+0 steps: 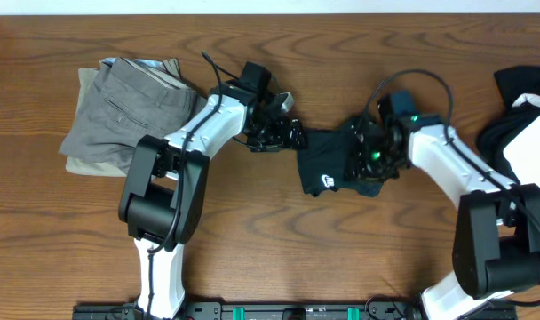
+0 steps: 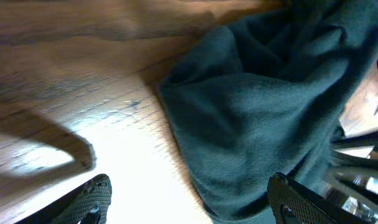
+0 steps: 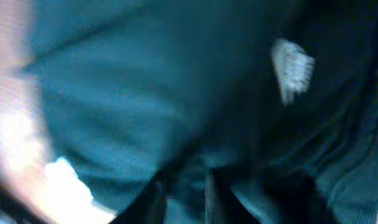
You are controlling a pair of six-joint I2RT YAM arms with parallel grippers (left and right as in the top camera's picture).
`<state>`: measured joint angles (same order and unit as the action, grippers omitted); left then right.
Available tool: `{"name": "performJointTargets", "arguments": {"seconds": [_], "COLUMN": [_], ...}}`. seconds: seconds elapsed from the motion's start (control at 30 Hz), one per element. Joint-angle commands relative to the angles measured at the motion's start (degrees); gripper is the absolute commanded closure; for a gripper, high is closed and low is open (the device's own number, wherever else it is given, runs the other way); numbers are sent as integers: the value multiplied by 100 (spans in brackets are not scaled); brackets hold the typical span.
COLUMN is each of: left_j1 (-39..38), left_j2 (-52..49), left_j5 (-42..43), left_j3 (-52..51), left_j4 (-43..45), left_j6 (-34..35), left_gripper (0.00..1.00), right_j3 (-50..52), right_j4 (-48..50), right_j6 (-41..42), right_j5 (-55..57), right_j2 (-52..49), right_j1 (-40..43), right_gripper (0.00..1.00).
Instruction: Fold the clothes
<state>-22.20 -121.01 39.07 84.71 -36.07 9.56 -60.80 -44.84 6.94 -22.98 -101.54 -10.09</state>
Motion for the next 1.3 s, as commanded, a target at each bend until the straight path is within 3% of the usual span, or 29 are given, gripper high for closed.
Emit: {"name": "performJointTargets", "arguments": {"seconds": [0.0, 0.23, 0.53, 0.73, 0.93, 1.0, 1.13, 1.2, 1.27], "left_j1": [15, -24, -492, -750, -901, -914, -901, -901, -901], "left_j2": [-7, -7, -37, -339, -463, -463, -463, -463, -461], "left_j5": [85, 105, 380, 566, 861, 907, 898, 896, 896], "left_j3": [-17, -17, -17, -92, -785, -905, -911, -911, -911], "left_j4": [-44, -310, 133, 697, 2072, 2350, 2341, 2111, 1609], "left_j6": [-114, 7, 599, 1792, 3226, 3296, 3198, 3169, 3233], "left_gripper": [18, 18, 13, 14, 14, 20, 47, 47, 40], "right_j3": [496, 682, 682, 682, 682, 682, 682, 682, 682], "right_j4": [393, 328, 354, 376, 374, 378, 380, 382, 382], "right_j6": [675, 841, 758, 761, 758, 761, 758, 761, 763], "right_j5": [708, 704, 605, 603, 601, 599, 472, 472, 452], "right_j2": [-35, -35, -35, -35, -35, -35, -35, -35, -35], "right_j1": [81, 501, 542, 542, 540, 540, 529, 529, 531], "right_gripper": [86, 90, 89, 89, 89, 89, 90, 91, 90]}}
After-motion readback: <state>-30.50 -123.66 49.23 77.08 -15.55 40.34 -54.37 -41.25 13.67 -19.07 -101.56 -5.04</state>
